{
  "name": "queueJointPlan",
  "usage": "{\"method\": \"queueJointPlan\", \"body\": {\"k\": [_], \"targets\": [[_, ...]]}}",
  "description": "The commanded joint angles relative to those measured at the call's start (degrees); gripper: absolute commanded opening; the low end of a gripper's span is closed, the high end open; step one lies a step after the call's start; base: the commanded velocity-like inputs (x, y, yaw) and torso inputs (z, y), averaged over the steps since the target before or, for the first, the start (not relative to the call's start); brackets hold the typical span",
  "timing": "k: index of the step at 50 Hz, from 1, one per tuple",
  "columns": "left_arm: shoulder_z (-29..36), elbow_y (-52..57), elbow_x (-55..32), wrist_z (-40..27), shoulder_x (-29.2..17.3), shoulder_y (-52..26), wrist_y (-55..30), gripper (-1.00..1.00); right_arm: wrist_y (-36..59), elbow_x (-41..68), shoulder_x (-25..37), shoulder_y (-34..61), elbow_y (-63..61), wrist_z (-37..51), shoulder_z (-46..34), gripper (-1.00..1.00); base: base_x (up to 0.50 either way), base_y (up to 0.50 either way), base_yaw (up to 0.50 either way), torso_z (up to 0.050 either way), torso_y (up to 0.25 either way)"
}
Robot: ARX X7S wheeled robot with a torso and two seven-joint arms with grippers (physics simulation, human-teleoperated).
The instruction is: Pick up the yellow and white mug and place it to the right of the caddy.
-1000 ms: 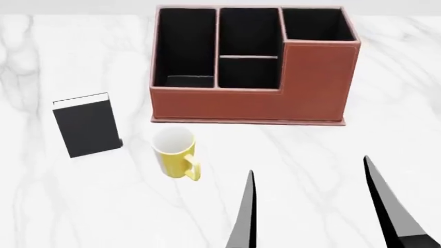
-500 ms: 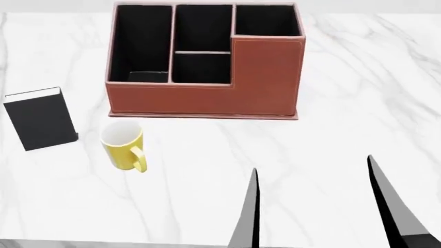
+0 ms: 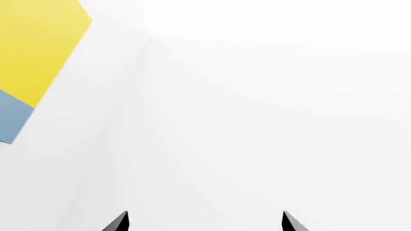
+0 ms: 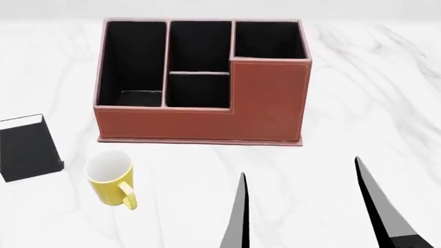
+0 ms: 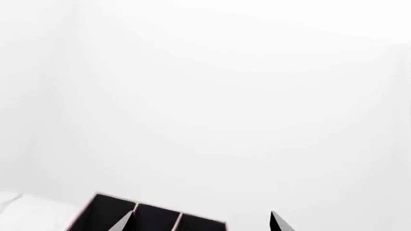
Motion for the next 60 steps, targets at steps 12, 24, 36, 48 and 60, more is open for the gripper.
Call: {"method": "queueJointPlan", "body": {"k": [12,24,36,48,60], "targets": [[1.67,0.0,1.12,0.65,0.02,0.06,-0.04,1.0,-1.31,-2.83,0.43,0.71,-0.08,0.01,-1.41,1.0,0.13,0.0,0.0,0.0,0.0],[1.74,0.0,1.22,0.69,0.02,0.06,-0.07,1.0,-1.24,-2.65,0.39,0.21,-0.08,0.01,-0.95,1.0,0.5,0.0,0.0,0.0,0.001],[1.95,0.0,1.16,1.02,0.02,0.06,-0.1,1.0,-1.24,-3.09,0.18,0.12,-0.08,0.01,-1.15,1.0,0.5,0.0,0.0,0.0,0.002],[2.04,0.0,1.28,0.93,0.02,0.06,-0.01,1.0,-0.78,-3.33,-0.34,0.13,-0.08,0.01,-1.42,1.0,0.5,0.0,0.0,0.0,0.001],[2.11,0.0,1.26,0.94,0.02,0.06,0.31,1.0,2.75,-2.94,-2.56,-0.52,-0.08,0.01,-0.54,1.0,0.2,0.0,0.0,0.0,0.002]]}}
